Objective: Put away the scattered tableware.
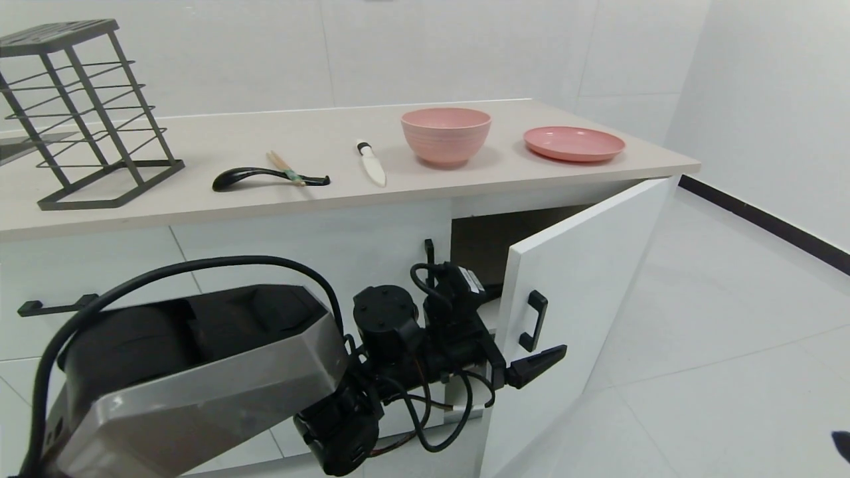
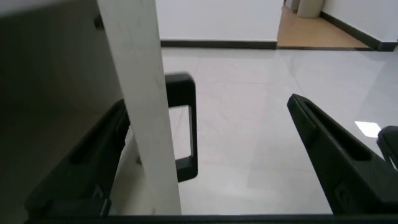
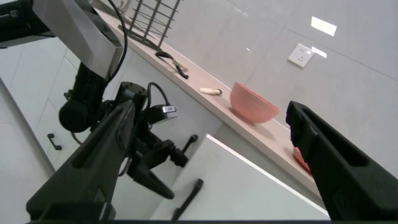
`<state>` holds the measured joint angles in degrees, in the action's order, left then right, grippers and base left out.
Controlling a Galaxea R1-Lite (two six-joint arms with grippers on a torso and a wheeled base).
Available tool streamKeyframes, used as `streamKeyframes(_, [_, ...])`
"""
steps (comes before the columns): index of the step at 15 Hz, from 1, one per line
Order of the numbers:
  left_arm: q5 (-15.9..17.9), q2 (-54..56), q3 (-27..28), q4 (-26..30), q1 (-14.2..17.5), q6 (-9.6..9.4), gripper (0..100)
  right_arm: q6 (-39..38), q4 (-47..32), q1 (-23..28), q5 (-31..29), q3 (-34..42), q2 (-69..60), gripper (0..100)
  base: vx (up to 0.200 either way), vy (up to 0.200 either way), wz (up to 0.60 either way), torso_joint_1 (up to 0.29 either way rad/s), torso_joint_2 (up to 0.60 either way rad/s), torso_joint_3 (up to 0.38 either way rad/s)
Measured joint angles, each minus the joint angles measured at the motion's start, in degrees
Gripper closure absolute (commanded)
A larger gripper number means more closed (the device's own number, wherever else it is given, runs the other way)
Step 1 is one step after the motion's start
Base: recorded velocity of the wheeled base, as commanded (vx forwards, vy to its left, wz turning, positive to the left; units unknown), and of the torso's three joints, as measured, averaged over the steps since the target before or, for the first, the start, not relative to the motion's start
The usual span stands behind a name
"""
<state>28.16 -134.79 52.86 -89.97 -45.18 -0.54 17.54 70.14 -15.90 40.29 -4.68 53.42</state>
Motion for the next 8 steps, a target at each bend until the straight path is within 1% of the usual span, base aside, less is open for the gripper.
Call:
streamKeyframes(2, [-0.38,-0.07,-0.09,-0.13,0.69,-0.28,0,0.00,-0.18,0.02,-0.04,0.22,-0.01,0,0.000,0.000,0.00,0.000,0.00,0.000])
streamKeyframes(3, [-0.17,-0.13,-0.40,-0.11,0.45,-0.39,0,0.00,-0.05,0.00,-0.06,0.35,-0.09,0,0.000,0.000,0.00,0.000,0.00,0.000])
streamKeyframes(6, [0.90,-0.57,2.13,0.16,0.15,-0.30,0,0.02,-0.11,0.02,-0.06,0.77,-0.17,0,0.000,0.000,0.00,0.000,0.00,0.000])
streamKeyframes(8, [1.26,-0.79,2.90,0.17,-0.57,-0.39,0,0.02,-0.13,0.02,-0.04,0.78,-0.17,0,0.000,0.000,0.00,0.000,0.00,0.000])
